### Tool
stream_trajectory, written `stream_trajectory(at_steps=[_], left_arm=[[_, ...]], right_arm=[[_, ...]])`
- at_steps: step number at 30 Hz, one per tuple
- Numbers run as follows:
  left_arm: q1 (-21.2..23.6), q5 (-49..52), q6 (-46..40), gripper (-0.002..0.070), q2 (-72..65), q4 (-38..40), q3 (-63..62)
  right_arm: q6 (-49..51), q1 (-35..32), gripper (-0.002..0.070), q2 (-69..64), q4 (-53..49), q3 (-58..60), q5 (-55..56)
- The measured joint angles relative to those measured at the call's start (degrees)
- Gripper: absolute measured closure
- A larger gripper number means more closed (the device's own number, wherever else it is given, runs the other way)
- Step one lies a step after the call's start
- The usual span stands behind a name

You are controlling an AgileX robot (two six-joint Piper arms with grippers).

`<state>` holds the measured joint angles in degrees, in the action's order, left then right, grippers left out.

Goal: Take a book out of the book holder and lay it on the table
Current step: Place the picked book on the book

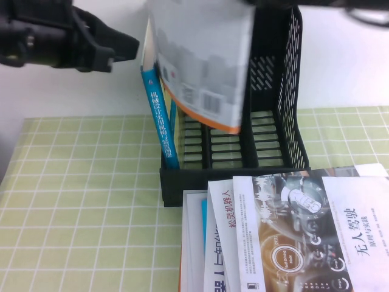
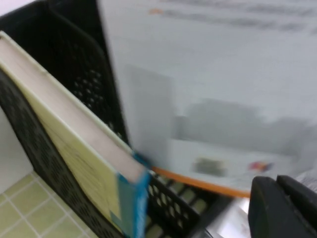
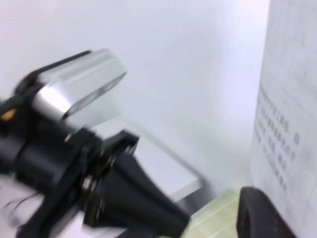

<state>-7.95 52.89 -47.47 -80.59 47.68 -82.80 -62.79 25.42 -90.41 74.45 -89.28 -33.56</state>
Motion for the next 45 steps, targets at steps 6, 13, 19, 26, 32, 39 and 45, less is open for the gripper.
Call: stream_trajectory(at_steps=[6, 13, 19, 26, 32, 39, 45], left_arm=[[0.0, 3.7, 6.3, 0.0678, 9.2, -4.6, 0.7], [0.0, 3.0, 10.0, 0.0678, 19.3, -6.1, 10.4], [0.0, -2.6, 10.5, 0.0678, 27.4, -6.1, 24.1], [0.0, -5.8, 13.6, 0.0678, 34.0, -6.1, 35.3], [0.0, -5.9, 14.6, 0.0678, 35.2, -4.2, 38.0], [0.0, -5.9, 14.8, 0.0678, 35.5, -3.6, 38.2], [0.0, -5.9, 14.8, 0.0678, 35.5, -3.1, 38.2]], right_arm=[[4.4, -5.9, 0.0556, 6.9, -7.5, -0.5, -18.1], [6.5, -6.5, 0.0556, 9.3, -17.1, -1.5, -33.3], [13.7, -6.5, 0.0556, 9.3, -34.4, -6.7, -37.3], [18.8, -2.5, 0.0556, 9.5, -60.9, -13.1, -37.3], [22.7, 11.6, 0.0556, 9.6, -85.7, -9.7, -37.3], [36.2, 27.9, 0.0556, 9.8, -106.7, 8.9, -36.7], [53.1, 33.4, 0.0556, 11.2, -120.7, 24.1, -30.0]])
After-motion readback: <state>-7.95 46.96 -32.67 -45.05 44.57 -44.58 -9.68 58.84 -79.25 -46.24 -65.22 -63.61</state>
